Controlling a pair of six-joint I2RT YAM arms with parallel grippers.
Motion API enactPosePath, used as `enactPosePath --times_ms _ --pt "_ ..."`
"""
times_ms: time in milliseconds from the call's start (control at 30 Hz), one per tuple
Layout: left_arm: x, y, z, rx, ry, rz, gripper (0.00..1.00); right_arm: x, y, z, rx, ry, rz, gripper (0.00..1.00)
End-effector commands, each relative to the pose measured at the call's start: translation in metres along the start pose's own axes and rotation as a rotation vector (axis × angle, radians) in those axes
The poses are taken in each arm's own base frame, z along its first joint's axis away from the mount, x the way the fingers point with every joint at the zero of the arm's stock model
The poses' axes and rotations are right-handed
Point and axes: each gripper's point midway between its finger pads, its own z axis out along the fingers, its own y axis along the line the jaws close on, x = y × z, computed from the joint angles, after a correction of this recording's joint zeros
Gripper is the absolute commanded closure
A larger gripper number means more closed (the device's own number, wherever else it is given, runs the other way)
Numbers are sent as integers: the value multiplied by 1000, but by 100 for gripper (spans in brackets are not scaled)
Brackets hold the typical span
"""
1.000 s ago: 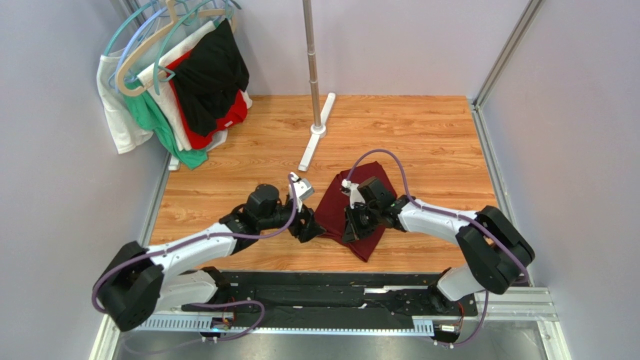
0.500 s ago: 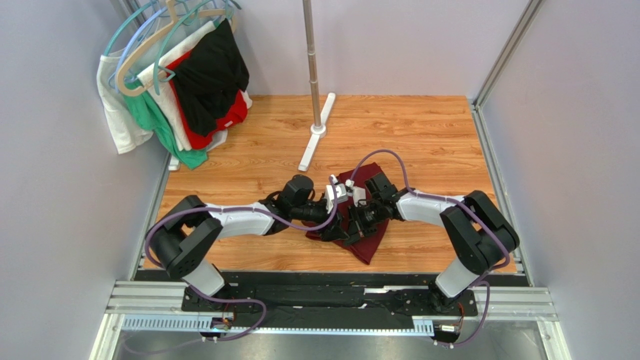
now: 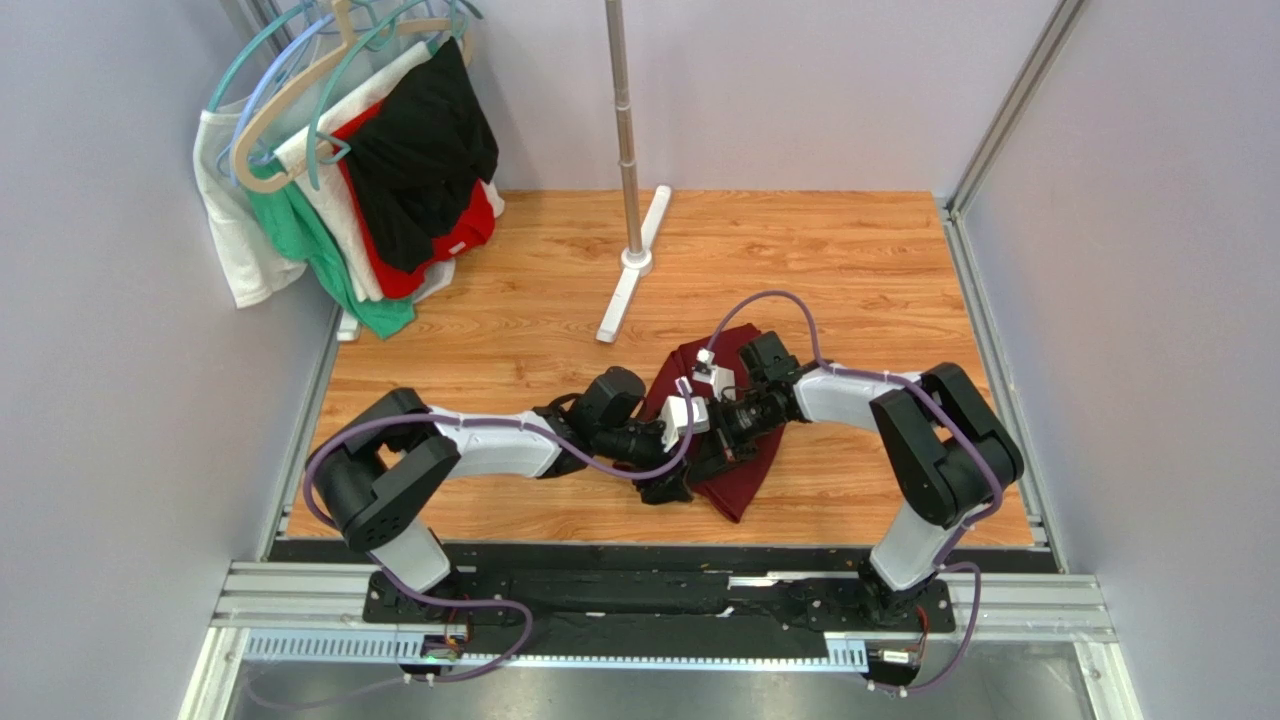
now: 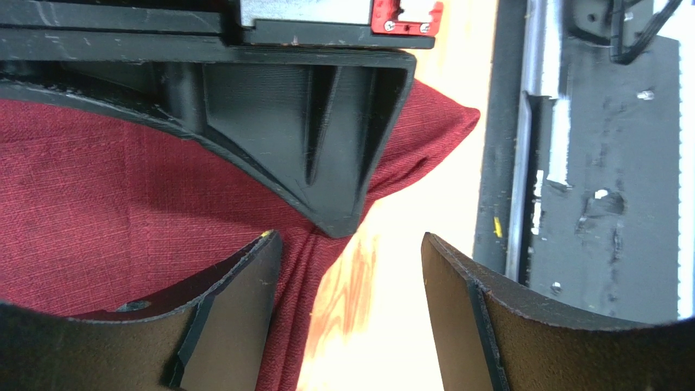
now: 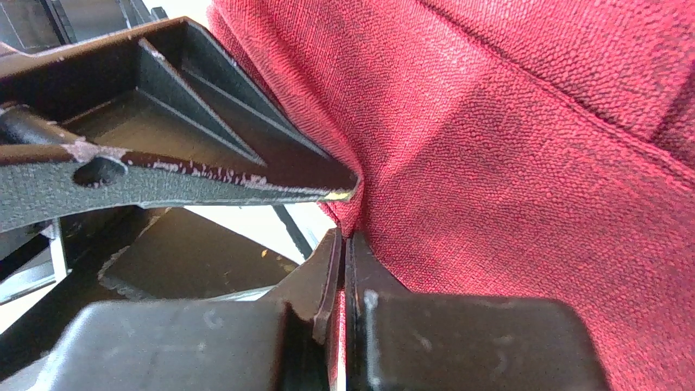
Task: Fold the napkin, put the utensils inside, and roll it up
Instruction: Roll the napkin at the center of the board.
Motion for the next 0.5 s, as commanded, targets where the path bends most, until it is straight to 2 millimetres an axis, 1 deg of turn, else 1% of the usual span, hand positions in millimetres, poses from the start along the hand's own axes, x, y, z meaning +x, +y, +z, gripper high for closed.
enactPosePath --times_ms 0,33,67,100,133,167,200,267,300,333,367,400,433,467 --pt "-4 12 3 -70 1 60 28 -5 7 -2 -50 8 -24 100" --pt "-4 16 2 -94 -2 64 28 -5 7 -1 -51 8 -23 100" --pt "-10 16 0 -103 -21 78 28 -4 6 0 -52 11 -23 100" --pt "-13 17 -1 -109 -33 84 28 -4 5 1 -54 16 -20 100" --pt "-11 16 -4 -118 -40 87 28 -3 4 1 -55 18 -19 100" --pt "-23 14 -9 -125 -87 108 28 -3 4 1 -57 17 -18 100" --pt "-28 14 -12 -133 -109 119 28 -3 4 1 -57 17 -18 100" --pt "-27 14 -15 -146 -115 125 27 -3 5 1 -54 16 -20 100" --pt "-23 15 -14 -147 -97 128 27 -3 5 1 -56 15 -23 100" --pt "-24 15 -11 -135 -92 128 27 -4 6 0 -57 13 -21 100" --pt "-12 15 -6 -117 -52 108 27 -4 6 0 -56 14 -24 100" --pt "-10 13 -3 -100 -40 99 27 -3 5 1 -56 17 -19 100" --pt "-12 12 -2 -82 -37 97 27 -3 5 1 -57 16 -23 100" --pt "-6 11 -1 -75 -12 88 27 -4 5 0 -57 15 -22 100"
